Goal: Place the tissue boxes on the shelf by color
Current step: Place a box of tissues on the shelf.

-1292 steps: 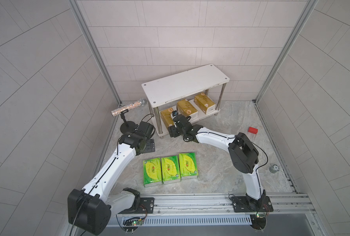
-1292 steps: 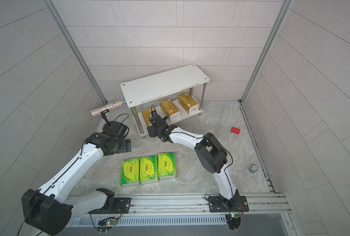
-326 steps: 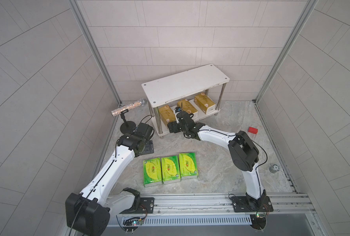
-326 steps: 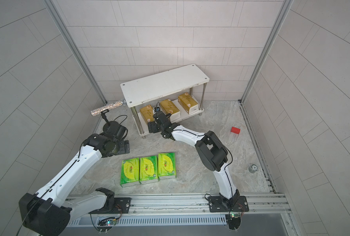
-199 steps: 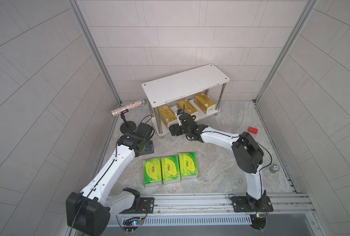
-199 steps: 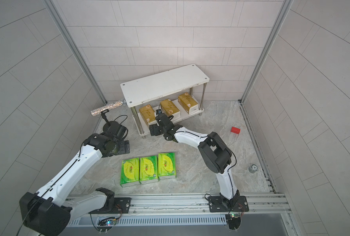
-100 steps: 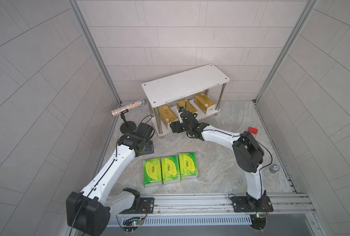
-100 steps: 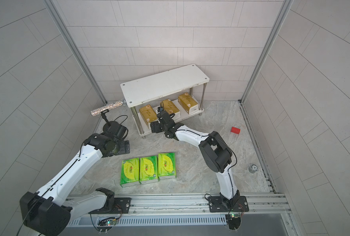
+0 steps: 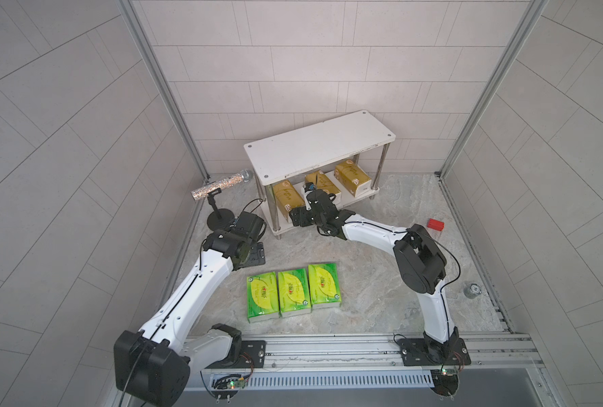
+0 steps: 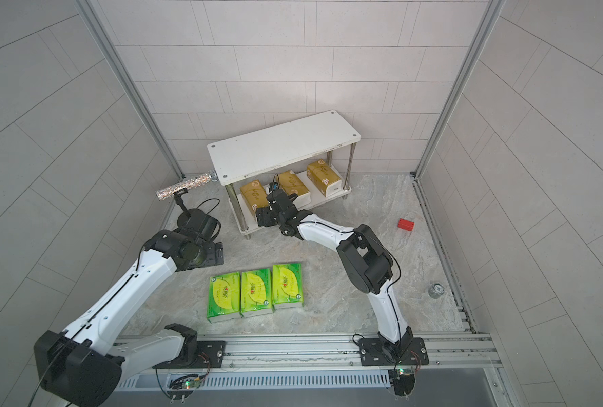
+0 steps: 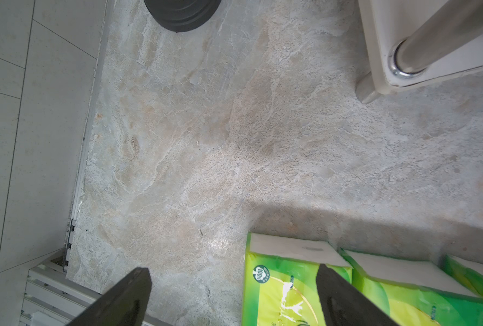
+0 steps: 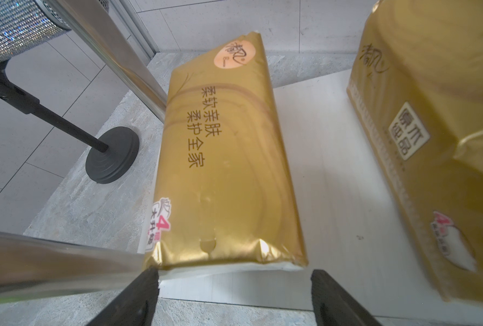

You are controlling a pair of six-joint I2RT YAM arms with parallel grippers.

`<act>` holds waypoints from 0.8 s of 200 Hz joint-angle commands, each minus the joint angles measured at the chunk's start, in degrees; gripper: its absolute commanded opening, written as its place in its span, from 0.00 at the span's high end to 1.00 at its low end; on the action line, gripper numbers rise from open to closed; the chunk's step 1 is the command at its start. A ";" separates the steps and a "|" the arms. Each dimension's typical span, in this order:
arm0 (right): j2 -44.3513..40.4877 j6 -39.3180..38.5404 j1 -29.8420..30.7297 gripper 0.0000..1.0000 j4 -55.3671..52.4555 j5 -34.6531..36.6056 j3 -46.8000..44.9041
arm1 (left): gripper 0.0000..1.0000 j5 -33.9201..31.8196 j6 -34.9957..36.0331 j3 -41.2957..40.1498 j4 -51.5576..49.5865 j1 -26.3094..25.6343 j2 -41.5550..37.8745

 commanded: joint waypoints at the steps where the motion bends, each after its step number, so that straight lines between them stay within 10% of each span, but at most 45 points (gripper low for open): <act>1: -1.09 0.65 0.03 0.11 0.30 0.41 -1.07 | 0.00 -1.18 0.10 1.24 -1.34 0.20 -0.44; 90: -17.09 3.03 -0.02 0.04 -0.70 1.05 -15.02 | 0.00 -2.67 -0.40 0.76 -1.41 0.24 -1.14; 160: -31.89 4.29 5.52 0.00 -25.06 1.24 -26.28 | 0.00 -1.95 -0.67 1.20 -0.38 0.24 0.69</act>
